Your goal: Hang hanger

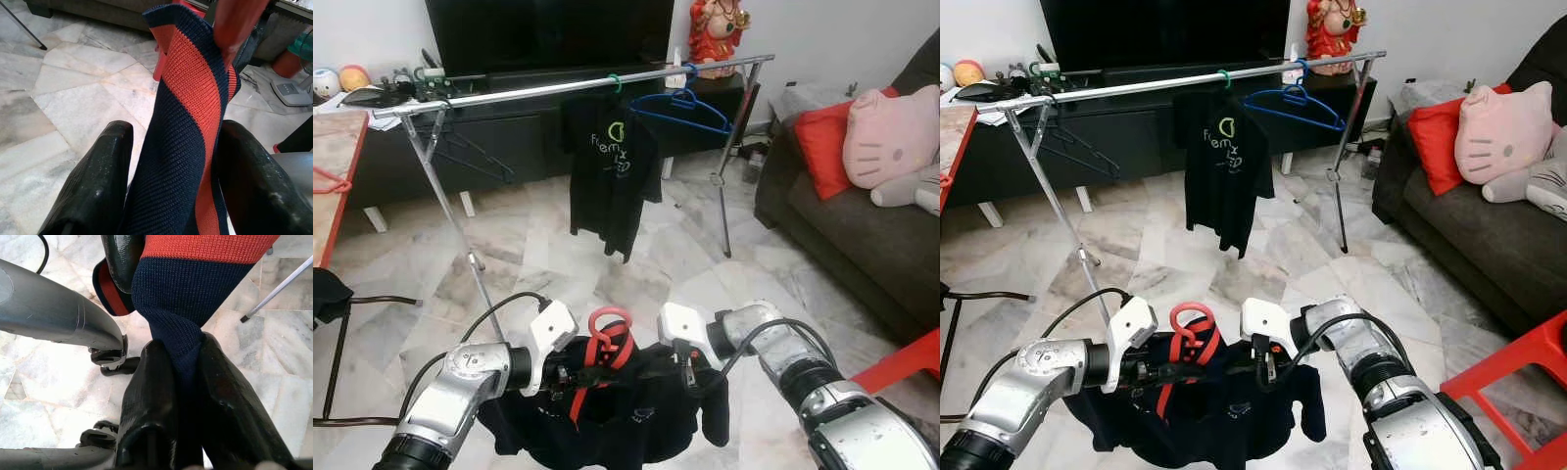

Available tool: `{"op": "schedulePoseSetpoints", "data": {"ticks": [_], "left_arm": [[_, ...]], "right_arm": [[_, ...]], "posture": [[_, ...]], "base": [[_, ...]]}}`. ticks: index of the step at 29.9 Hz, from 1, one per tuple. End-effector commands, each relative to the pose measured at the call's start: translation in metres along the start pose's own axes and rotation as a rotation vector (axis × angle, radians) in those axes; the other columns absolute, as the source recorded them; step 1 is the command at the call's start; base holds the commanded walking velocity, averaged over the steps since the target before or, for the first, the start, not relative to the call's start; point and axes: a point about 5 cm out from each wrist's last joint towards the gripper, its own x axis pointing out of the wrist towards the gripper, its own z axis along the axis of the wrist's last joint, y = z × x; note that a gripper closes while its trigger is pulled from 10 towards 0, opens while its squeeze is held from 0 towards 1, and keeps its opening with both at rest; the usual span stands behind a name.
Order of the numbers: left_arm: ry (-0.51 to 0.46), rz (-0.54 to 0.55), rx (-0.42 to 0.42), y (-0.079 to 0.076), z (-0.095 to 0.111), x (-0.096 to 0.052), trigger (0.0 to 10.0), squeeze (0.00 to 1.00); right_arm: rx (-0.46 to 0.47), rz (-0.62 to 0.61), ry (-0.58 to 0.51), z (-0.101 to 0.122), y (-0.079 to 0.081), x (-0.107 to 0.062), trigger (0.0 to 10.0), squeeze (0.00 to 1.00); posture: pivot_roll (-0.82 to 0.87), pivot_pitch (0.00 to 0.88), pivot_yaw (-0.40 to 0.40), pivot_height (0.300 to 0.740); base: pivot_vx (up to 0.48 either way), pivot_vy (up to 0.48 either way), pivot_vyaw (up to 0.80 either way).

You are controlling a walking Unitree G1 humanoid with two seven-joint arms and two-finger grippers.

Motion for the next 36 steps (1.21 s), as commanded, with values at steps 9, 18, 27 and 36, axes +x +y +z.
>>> {"op": "schedulePoseSetpoints", "data": {"ticks": [9,18,27,36], "left_arm": [[-0.01,0.006,0.009,0.001,0.001,0.002,0.0,0.0],[-0.035,0.007,0.002,0.0,0.003,0.001,0.0,0.0],[-0.042,0.009,0.0,0.0,0.003,0.001,0.0,0.0],[-0.049,0.085,-0.03,0.005,-0.004,-0.005,0.0,0.0]], "right_arm": [[-0.025,-0.039,-0.044,0.013,-0.008,-0.003,0.0,0.0],[-0.004,-0.047,-0.039,0.007,-0.007,-0.004,0.0,0.0],[0.007,-0.071,-0.03,0.004,-0.006,-0.004,10.0,0.0],[0.055,-0.091,-0.033,-0.004,-0.004,-0.004,10.0,1.0]], "posture": [[0.03,0.0,-0.096,0.74],[0.03,0.0,-0.095,0.74],[0.03,0.0,-0.095,0.74],[0.03,0.0,-0.096,0.74]], "base": [[0.0,0.0,0.0],[0.0,0.0,0.0],[0.0,0.0,0.0],[0.0,0.0,0.0]]}}
